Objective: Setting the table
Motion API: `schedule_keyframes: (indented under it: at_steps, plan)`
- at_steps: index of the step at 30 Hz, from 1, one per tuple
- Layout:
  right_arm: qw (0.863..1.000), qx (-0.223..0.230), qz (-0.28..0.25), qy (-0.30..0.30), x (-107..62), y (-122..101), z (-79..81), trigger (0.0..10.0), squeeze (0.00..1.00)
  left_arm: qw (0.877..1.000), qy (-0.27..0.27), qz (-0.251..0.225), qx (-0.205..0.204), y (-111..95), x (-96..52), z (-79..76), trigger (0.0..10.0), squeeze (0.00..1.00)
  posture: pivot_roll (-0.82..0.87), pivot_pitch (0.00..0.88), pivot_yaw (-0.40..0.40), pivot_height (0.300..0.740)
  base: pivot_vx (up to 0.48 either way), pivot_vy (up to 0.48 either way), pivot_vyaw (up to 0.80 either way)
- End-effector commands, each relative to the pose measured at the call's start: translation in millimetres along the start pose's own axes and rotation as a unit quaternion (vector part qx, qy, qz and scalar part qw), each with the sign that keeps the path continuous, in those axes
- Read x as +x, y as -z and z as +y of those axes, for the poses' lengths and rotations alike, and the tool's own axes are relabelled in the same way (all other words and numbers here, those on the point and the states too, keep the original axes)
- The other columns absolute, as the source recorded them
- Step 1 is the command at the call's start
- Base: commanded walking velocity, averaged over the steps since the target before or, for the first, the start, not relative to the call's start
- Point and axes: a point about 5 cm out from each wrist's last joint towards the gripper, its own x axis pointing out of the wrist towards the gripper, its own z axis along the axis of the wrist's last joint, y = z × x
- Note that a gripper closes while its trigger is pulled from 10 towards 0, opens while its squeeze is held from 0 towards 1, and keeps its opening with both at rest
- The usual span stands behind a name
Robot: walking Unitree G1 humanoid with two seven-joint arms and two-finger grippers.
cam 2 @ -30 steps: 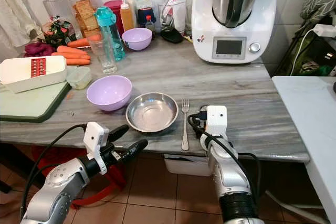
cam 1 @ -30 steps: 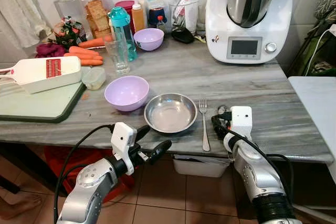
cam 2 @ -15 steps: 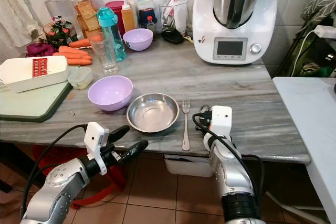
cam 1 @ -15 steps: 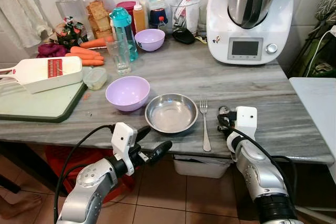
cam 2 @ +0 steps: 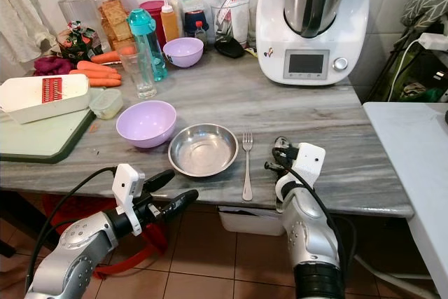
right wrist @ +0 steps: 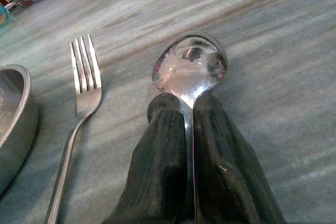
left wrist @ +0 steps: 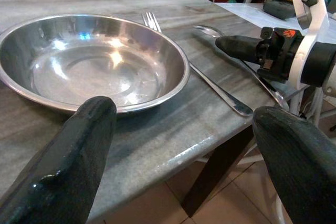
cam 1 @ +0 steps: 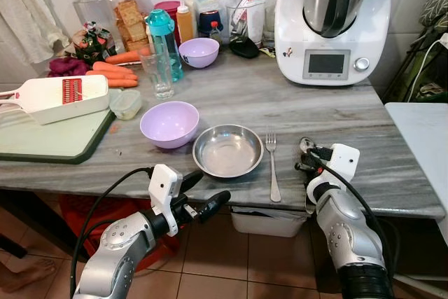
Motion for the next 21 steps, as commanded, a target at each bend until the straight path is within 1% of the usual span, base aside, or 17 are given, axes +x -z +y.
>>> schedule_keyframes:
  at_steps: [1, 4, 6, 7, 8, 9, 11, 12, 14, 15, 16, 18, 20, 21]
  plan:
    - [1.0, 0.01, 0.018, 0.012, -2.6, 10, -3.4, 0.0, 0.0, 1.0, 0.004, 0.0, 0.006, -3, -0.7, -0.3, 10.0, 0.0, 0.01, 0.0, 0.088, 0.74, 0.0, 0.0, 0.0]
    - [0.999, 0.034, 0.013, 0.015, -3.7, 11, -4.4, 0.0, 0.0, 1.0, 0.003, -0.001, 0.008, -4, -0.1, 0.1, 10.0, 0.0, 0.01, 0.0, 0.092, 0.74, 0.0, 0.0, 0.0]
    - [0.997, 0.072, -0.002, 0.002, -4.5, 8, -1.7, 0.0, 0.0, 1.0, 0.002, -0.001, 0.008, -5, 0.2, 0.4, 10.0, 0.0, 0.01, 0.0, 0.092, 0.74, 0.0, 0.0, 0.0]
    - [0.989, 0.146, -0.015, -0.023, -4.9, 5, 3.2, 0.0, 0.0, 1.0, 0.003, -0.001, 0.008, -5, 0.5, 0.9, 10.0, 0.0, 0.01, 0.0, 0.092, 0.74, 0.0, 0.0, 0.0]
    - [0.984, 0.176, -0.018, -0.034, -5.1, 4, 5.2, 0.0, 0.0, 1.0, 0.003, -0.001, 0.008, -5, 0.6, 1.0, 10.0, 0.0, 0.01, 0.0, 0.092, 0.74, 0.0, 0.0, 0.0]
    - [0.973, 0.225, -0.022, -0.045, -4.8, 2, 6.8, 0.0, 0.0, 1.0, 0.003, 0.0, 0.008, -5, 1.0, 1.2, 10.0, 0.0, 0.01, 0.0, 0.098, 0.74, 0.0, 0.0, 0.0]
    - [0.956, 0.285, -0.03, -0.061, -4.6, 0, 8.4, 0.0, 0.0, 1.0, 0.003, 0.0, 0.009, -5, 1.4, 1.3, 10.0, 0.0, 0.01, 0.0, 0.098, 0.74, 0.0, 0.0, 0.0]
    - [0.93, 0.352, -0.041, -0.095, -6.2, -3, 12.2, 0.0, 0.0, 1.0, 0.003, 0.001, 0.009, -6, 1.6, 1.8, 10.0, 0.0, 0.01, 0.0, 0.101, 0.74, 0.0, 0.0, 0.0]
    - [0.907, 0.398, -0.052, -0.13, -8.6, -6, 16.6, 0.0, 0.0, 1.0, 0.003, 0.001, 0.01, -6, 1.7, 2.7, 10.0, 0.0, 0.01, 0.0, 0.101, 0.74, 0.0, 0.0, 0.0]
    - [0.899, 0.41, -0.054, -0.142, -9.6, -7, 18.2, 0.0, 0.0, 1.0, 0.002, 0.001, 0.01, -6, 1.7, 3.1, 10.0, 0.0, 0.01, 0.0, 0.101, 0.74, 0.0, 0.0, 0.0]
    - [0.87, 0.457, -0.057, -0.177, -12.8, -10, 22.1, 0.0, 0.0, 1.0, 0.002, 0.001, 0.01, -6, 2.1, 3.5, 10.0, 0.0, 0.01, 0.0, 0.104, 0.74, 0.0, 0.0, 0.0]
    - [0.84, 0.499, -0.059, -0.204, -15.8, -8, 22.5, 0.0, 0.0, 1.0, 0.002, 0.001, 0.01, -6, 2.5, 3.2, 10.0, 0.0, 0.01, 0.0, 0.107, 0.74, 0.0, 0.0, 0.0]
    - [0.84, 0.499, -0.057, -0.206, -16.1, -7, 22.3, 0.0, 0.0, 1.0, 0.002, 0.001, 0.009, -6, 2.6, 3.0, 10.0, 0.0, 0.01, 0.0, 0.107, 0.74, 0.0, 0.0, 0.0]
    - [0.85, 0.488, -0.051, -0.194, -15.5, -2, 20.6, 0.0, 0.0, 1.0, 0.003, 0.001, 0.009, -5, 2.9, 2.5, 10.0, 0.0, 0.01, 0.0, 0.11, 0.74, 0.0, 0.0, 0.0]
